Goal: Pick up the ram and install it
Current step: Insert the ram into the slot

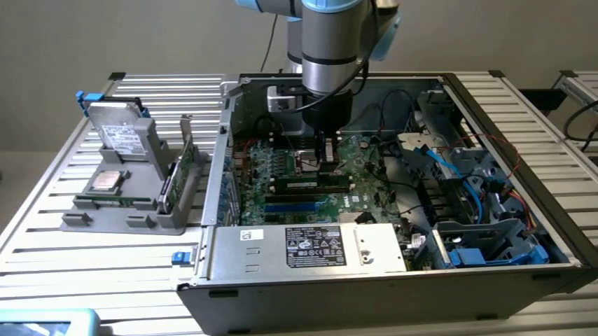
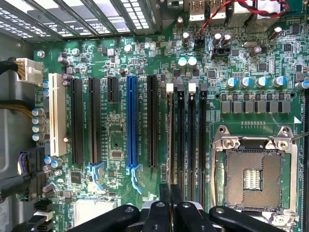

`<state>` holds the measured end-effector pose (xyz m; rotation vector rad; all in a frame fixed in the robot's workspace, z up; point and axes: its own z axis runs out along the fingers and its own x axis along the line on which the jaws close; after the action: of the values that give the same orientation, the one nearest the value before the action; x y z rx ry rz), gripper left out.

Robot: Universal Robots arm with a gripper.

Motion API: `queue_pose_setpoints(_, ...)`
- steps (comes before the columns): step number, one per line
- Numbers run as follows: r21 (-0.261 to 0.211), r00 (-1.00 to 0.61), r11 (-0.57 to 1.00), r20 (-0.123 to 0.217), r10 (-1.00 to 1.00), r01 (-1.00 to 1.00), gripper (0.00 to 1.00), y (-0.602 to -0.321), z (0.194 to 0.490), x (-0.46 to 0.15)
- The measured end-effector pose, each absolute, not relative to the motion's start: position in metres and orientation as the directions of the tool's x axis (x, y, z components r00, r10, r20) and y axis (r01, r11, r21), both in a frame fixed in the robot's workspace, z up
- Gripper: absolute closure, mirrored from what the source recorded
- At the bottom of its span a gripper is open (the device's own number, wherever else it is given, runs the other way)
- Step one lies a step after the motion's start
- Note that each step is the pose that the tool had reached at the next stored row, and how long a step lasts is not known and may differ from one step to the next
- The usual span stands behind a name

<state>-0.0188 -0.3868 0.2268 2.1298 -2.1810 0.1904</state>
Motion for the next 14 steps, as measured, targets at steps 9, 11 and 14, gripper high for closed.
queue_pose_setpoints(9, -0.028, -0.026, 0.022, 0.149, -0.989, -0.999, 0.88, -0.387, 0.229, -0.019)
queue_pose_setpoints(11, -0.028, -0.026, 0.022, 0.148, -0.989, -0.999, 0.88, -0.387, 0.233, -0.019)
queue_pose_setpoints(14, -0.028, -0.025, 0.022, 0.148, -0.989, -0.999, 0.88, -0.387, 0.241, -0.019)
